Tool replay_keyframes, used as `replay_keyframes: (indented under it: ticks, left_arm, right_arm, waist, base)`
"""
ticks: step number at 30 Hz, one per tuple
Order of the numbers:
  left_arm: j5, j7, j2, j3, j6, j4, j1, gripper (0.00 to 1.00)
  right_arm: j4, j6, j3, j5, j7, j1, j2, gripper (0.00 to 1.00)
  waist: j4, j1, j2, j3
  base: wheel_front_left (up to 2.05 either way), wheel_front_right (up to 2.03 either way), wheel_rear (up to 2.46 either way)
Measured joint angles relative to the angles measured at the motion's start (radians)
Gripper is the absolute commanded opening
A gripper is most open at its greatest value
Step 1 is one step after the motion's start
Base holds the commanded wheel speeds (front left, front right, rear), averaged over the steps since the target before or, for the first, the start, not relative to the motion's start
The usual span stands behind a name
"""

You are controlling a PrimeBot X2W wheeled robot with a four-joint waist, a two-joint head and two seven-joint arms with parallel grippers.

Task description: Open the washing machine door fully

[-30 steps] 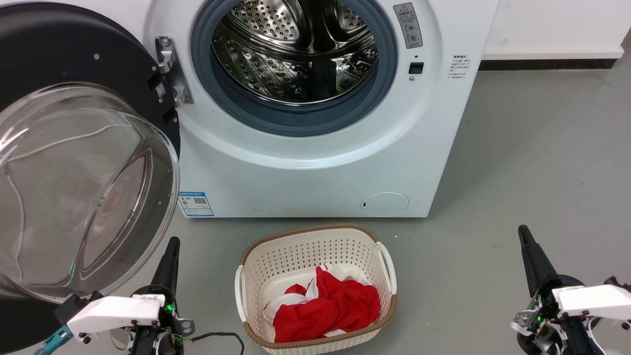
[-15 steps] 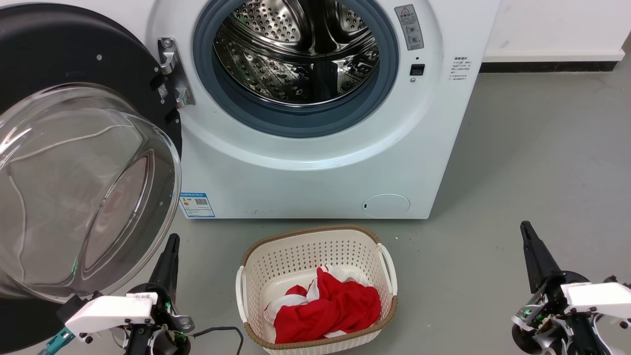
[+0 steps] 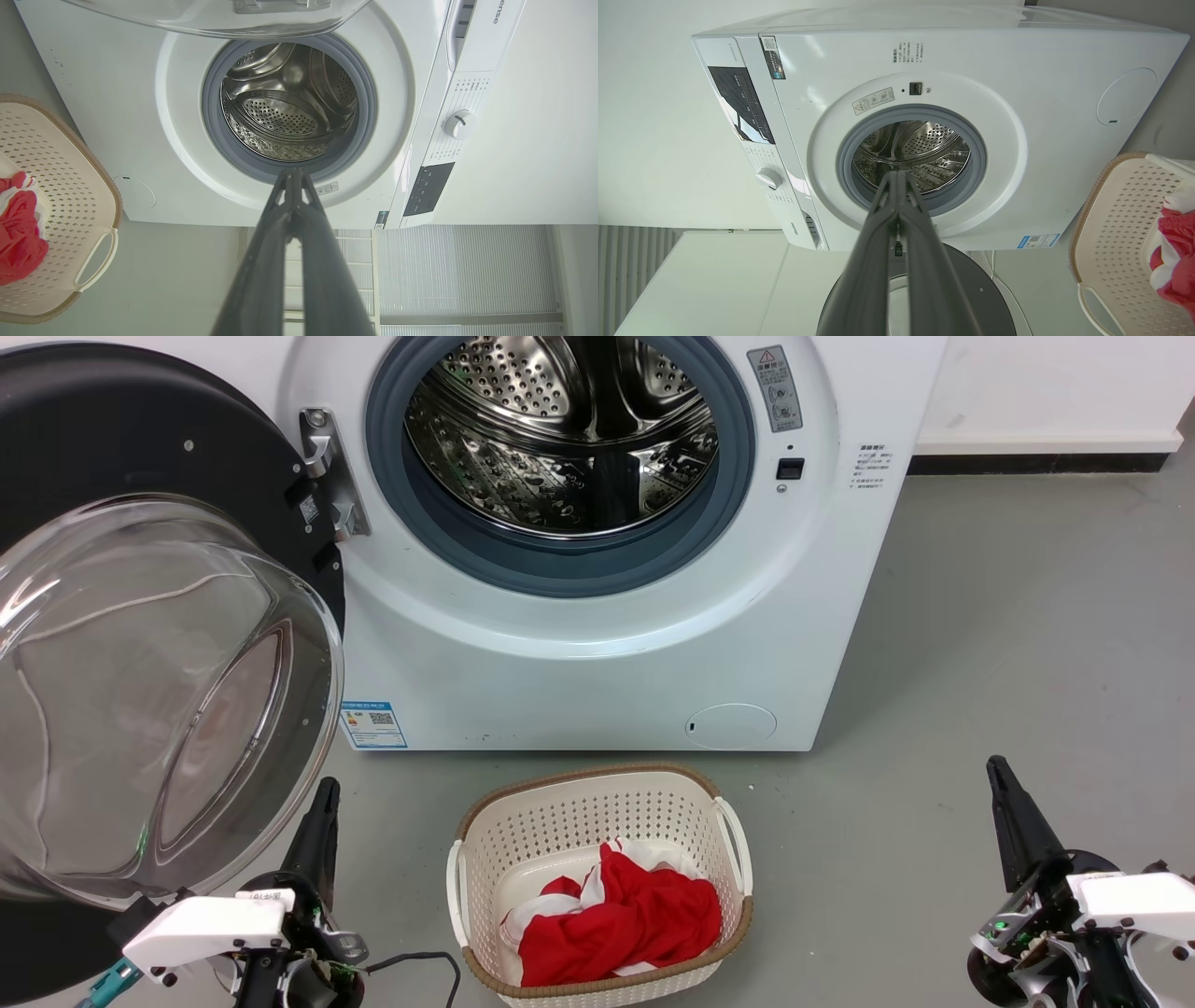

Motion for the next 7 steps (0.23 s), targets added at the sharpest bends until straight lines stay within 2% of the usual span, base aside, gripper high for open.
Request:
replay_keyframes:
  ticks: [7]
  left_arm:
    - [0.000,0.000,0.000,0.000,0.000,0.000,0.000,0.00]
  right_arm:
    - [0.000,0.000,-0.002,-0.003,0.001,0.000,0.002,0.00]
  waist:
    - [0.000,0.0000,0.0000,0.000]
  base:
    - [0.00,0.00,0.00]
